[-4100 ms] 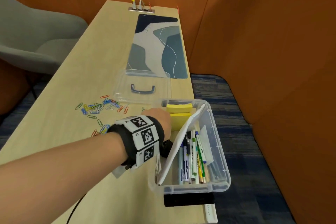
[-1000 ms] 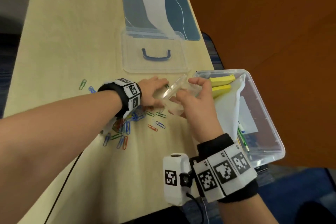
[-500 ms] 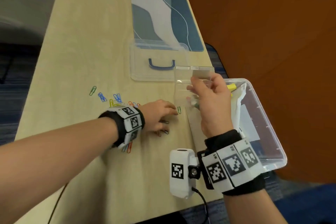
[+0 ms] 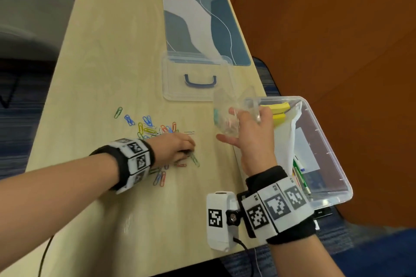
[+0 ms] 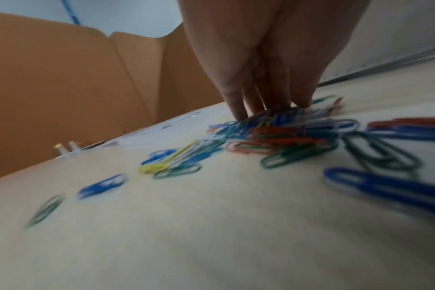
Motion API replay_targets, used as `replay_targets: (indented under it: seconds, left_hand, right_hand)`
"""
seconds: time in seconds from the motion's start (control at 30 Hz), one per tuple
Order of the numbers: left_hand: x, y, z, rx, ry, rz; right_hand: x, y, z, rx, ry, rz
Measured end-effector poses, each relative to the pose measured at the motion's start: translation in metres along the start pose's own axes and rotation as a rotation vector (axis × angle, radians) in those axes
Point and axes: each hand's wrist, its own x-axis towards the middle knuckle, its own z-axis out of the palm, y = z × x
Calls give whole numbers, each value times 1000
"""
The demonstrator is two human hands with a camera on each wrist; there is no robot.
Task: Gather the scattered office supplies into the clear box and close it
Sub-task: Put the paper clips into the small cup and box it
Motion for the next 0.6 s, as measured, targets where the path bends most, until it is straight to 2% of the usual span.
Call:
replay_targets:
  seconds: [0.07, 0.1, 0.27, 0.43, 0.53, 0.6]
  left_hand:
    - [-14, -3, -2, 40, 123, 53]
    - [-15, -1, 0, 50, 132, 95]
    - [-13, 21, 29, 105, -69, 308]
    - [-42, -3, 19, -65, 131, 110]
    - [-55, -10, 6, -63, 152, 7]
    - [-65, -14, 0, -138, 126, -86]
  right_hand:
    - [-2, 7, 4, 18, -47, 50]
    - [-2, 11, 7, 31, -75, 73]
    - [1, 27, 15, 81, -213, 182]
    - [3, 42, 6, 35, -250, 169]
    - [5, 54, 4, -21, -232, 131]
    - [5, 60, 2, -65, -234, 120]
